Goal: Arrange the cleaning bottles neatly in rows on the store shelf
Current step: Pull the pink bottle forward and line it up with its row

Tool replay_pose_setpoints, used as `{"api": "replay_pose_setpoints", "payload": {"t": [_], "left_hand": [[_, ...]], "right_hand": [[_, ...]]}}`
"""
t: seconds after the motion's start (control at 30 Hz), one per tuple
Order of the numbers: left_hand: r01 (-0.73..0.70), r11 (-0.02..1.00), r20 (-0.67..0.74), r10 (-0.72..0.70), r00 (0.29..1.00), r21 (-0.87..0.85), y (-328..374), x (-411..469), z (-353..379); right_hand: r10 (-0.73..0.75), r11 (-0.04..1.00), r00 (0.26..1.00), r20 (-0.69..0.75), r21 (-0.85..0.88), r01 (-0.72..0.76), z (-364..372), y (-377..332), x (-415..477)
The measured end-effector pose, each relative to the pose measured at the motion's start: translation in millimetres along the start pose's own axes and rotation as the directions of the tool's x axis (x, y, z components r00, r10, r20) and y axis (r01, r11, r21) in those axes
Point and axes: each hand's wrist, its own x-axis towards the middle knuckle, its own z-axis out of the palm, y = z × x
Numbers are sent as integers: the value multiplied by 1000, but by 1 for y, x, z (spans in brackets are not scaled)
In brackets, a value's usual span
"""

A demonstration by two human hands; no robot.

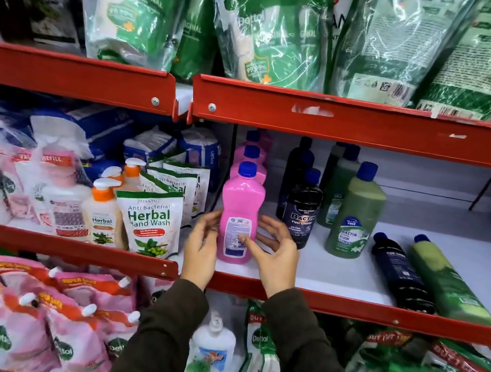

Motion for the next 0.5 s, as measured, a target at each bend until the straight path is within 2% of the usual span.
{"api": "replay_pose_setpoints", "payload": {"t": [0.13, 0.27, 0.4, 0.5], "left_hand": [[3, 1000, -38, -3, 999, 3, -5, 6, 0], [22, 998, -12, -21, 1000, 55, -11, 6, -3], [40, 997, 121, -47, 992, 67, -13, 11, -8], [65, 997, 228, -74, 971, 43, -13, 12, -8]], "right_hand": [[13, 1000, 1000, 26, -17, -12, 2, 4, 1], [-90, 976, 993, 70, -192, 102, 0, 10, -1], [-40, 988, 971, 237, -136, 74, 0, 4, -7], [-24, 987, 969, 245, -148, 62, 1, 1, -6]]}}
